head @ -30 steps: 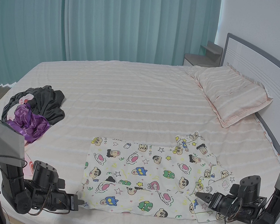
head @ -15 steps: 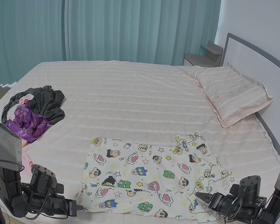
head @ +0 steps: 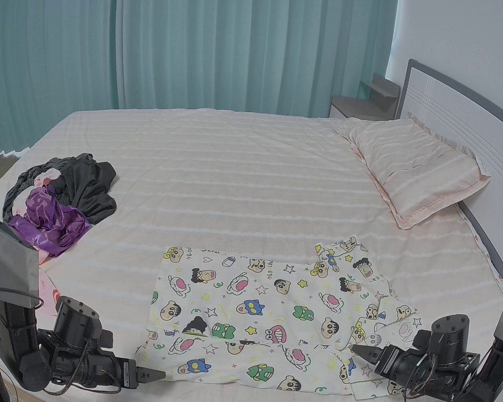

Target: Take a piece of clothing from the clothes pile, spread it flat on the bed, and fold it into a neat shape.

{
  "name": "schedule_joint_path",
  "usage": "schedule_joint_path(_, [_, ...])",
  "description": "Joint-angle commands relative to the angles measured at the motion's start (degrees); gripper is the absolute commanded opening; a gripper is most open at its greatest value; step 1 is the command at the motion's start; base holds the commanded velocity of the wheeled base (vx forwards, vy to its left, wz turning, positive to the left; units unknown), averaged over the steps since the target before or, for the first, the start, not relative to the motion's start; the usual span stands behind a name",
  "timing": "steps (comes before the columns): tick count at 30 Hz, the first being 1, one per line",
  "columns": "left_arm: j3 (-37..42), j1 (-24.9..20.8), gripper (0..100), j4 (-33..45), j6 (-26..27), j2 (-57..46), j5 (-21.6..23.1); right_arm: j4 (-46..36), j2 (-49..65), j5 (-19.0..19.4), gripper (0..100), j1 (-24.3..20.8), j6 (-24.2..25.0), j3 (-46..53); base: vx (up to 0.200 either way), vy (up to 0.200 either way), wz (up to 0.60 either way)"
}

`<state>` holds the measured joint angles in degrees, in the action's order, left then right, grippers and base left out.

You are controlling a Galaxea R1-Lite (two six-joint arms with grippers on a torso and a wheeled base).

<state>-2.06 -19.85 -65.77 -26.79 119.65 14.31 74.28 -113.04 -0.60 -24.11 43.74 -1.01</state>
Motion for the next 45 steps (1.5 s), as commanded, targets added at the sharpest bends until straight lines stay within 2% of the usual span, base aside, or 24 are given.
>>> schedule_joint_path(1, [-0.8, 0.4, 100, -0.7, -1.9, -5.1, 0.0, 0.7, 1.9, 0.0, 100, 1.6, -0.5, 0.8, 0.000, 0.000, 0.00])
schedule_joint_path(4, [-3.3, 0.2, 100, -0.7, -6.6, -9.3, 0.0, 1.7, 2.7, 0.6, 100, 2.6, -1.0, 0.2, 0.000, 0.000, 0.00])
schedule_joint_path(6, [-5.9, 0.1, 100, -0.5, -9.4, -11.0, -0.1, 1.9, 2.5, 1.2, 100, 3.7, -3.1, -0.8, 0.000, 0.000, 0.00])
schedule_joint_path(10, [-9.5, 0.3, 100, -0.4, -9.6, -10.7, -0.9, 2.0, 2.5, 1.6, 100, 5.6, -5.5, -1.6, 0.000, 0.000, 0.00])
schedule_joint_path(13, [-12.4, 0.3, 100, 0.6, -9.6, -9.9, -1.1, 2.0, 3.2, 4.9, 100, 8.8, -7.4, -1.1, 0.000, 0.000, 0.00])
schedule_joint_path(15, [-13.1, 0.2, 100, 1.5, -9.2, -8.1, -1.0, 2.0, 2.8, 6.8, 100, 10.8, -8.0, -0.9, 0.000, 0.000, 0.00])
schedule_joint_path(17, [-14.6, 0.5, 100, 1.6, -5.9, -2.8, -1.0, 2.0, 2.0, 10.6, 100, 15.1, -8.9, -0.9, 0.000, 0.000, 0.00])
schedule_joint_path(21, [-14.2, 1.0, 100, 0.9, -1.2, 2.9, -1.0, 2.0, 0.5, 13.6, 100, 19.6, -12.1, -0.4, 0.000, 0.000, 0.00])
schedule_joint_path(23, [-14.1, 1.0, 100, 0.3, -0.4, 3.9, -0.9, 2.0, 0.0, 14.9, 100, 21.2, -13.9, 0.2, 0.000, 0.000, 0.00])
schedule_joint_path(26, [-14.1, 1.1, 100, -0.8, 0.0, 5.6, -1.0, 2.0, -0.4, 19.7, 100, 24.4, -18.3, 1.0, 0.000, 0.000, 0.00])
schedule_joint_path(28, [-14.2, 1.2, 100, -0.9, 0.1, 6.3, -1.0, 2.0, -0.4, 21.1, 100, 26.0, -19.7, 1.0, 0.000, 0.000, 0.00])
schedule_joint_path(33, [-14.5, 1.4, 100, -1.1, 0.1, 6.9, -0.9, 2.0, -0.8, 21.5, 100, 27.0, -21.3, 1.0, 0.000, 0.000, 0.00])
schedule_joint_path(40, [-14.9, 1.0, 100, -5.4, 0.0, 9.9, -1.0, 2.1, -2.4, 21.4, 100, 27.4, -22.0, 0.9, 0.000, 0.000, 0.00])
schedule_joint_path(44, [-15.1, 1.2, 100, -5.8, 0.1, 11.7, -1.1, 2.2, -4.3, 21.5, 100, 29.7, -24.1, 0.2, 0.000, 0.000, 0.00])
schedule_joint_path(45, [-15.1, 1.3, 0, -5.8, 0.1, 11.9, -1.1, 2.2, -4.7, 21.5, 100, 30.0, -24.7, 0.2, 0.000, 0.000, 0.00])
